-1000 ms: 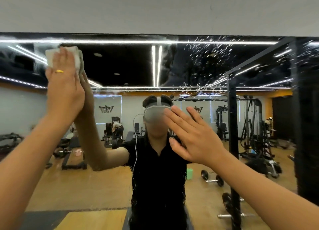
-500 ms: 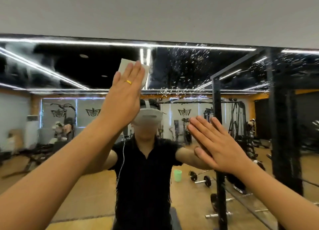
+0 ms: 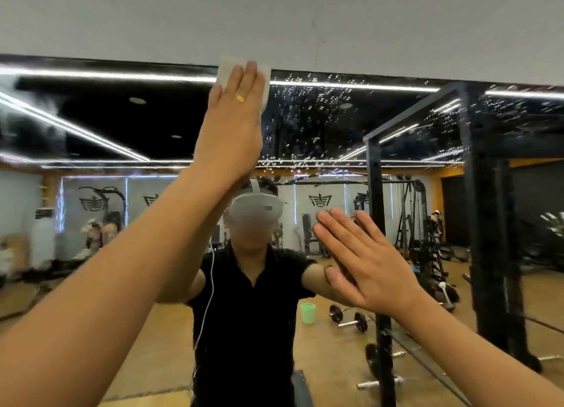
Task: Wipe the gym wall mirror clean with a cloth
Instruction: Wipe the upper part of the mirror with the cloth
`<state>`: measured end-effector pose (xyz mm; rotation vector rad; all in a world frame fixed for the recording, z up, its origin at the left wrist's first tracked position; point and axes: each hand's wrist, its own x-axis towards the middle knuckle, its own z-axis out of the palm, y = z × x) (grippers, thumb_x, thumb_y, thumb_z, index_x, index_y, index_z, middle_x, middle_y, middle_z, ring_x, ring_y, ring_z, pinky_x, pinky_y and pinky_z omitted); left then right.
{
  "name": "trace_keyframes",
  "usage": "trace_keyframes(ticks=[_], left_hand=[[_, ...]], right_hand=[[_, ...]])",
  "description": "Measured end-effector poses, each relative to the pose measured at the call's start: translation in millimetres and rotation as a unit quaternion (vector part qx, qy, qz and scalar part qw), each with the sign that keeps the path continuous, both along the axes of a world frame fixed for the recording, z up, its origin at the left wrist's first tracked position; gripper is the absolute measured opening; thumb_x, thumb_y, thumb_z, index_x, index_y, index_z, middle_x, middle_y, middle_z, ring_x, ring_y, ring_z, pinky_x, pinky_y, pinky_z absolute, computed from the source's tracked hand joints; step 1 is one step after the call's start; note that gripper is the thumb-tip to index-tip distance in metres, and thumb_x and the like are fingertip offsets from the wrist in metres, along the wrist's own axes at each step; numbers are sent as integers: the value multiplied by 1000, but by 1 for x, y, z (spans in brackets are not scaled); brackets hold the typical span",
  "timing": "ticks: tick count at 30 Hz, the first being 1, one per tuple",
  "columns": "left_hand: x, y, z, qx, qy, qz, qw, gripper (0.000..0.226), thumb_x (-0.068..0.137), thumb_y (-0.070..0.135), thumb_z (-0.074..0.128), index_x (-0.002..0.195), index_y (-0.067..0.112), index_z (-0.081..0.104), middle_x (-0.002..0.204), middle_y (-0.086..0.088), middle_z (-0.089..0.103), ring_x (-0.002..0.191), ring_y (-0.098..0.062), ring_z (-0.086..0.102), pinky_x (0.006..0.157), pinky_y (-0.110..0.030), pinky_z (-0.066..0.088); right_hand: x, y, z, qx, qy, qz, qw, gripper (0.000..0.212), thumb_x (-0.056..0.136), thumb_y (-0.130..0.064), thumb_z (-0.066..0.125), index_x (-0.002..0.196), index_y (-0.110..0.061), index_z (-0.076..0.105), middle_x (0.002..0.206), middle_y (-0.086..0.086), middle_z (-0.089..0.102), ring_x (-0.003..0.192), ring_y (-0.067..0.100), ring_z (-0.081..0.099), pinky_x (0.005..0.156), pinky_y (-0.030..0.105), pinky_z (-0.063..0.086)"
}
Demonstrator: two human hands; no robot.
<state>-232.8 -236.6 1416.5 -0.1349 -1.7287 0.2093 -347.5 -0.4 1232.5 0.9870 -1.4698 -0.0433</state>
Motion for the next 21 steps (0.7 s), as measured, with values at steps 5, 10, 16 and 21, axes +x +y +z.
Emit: trace_keyframes(ticks=[5, 10, 16, 21], left_hand=[[-4, -10, -52, -23, 7, 1, 1000, 60, 104, 10, 42, 161, 3, 25, 169, -16, 21, 158, -32, 16, 126, -50, 13], [-2, 6, 4, -1, -12, 14, 1000, 62, 109, 18, 32, 165, 11, 9, 174, -8, 3, 160, -24, 1, 128, -42, -1], [-9, 13, -25, 24, 18, -18, 999, 59, 107, 17, 32, 164, 7, 19, 172, -11, 14, 160, -27, 9, 128, -46, 7], [-12, 2, -67, 9, 29, -26, 999, 60, 102, 8, 44, 160, 3, 29, 169, -14, 24, 158, -30, 18, 125, -51, 19]], right_hand=[[-1, -1, -1, -1, -1, 0, 1000, 65, 103, -40, 45, 160, -10, 33, 169, 9, 24, 157, 26, 21, 123, 58, 26], [-2, 1, 0, -4, -1, -1, 1000, 66, 102, -39, 46, 160, -11, 33, 170, 9, 24, 157, 26, 21, 124, 57, 24], [-1, 1, -1, 0, -12, -8, 1000, 66, 104, -40, 44, 161, -11, 30, 170, 9, 21, 158, 25, 18, 125, 56, 23], [-3, -1, 1, -1, -1, -6, 1000, 65, 104, -41, 42, 161, -11, 31, 170, 8, 22, 158, 25, 18, 126, 56, 22]])
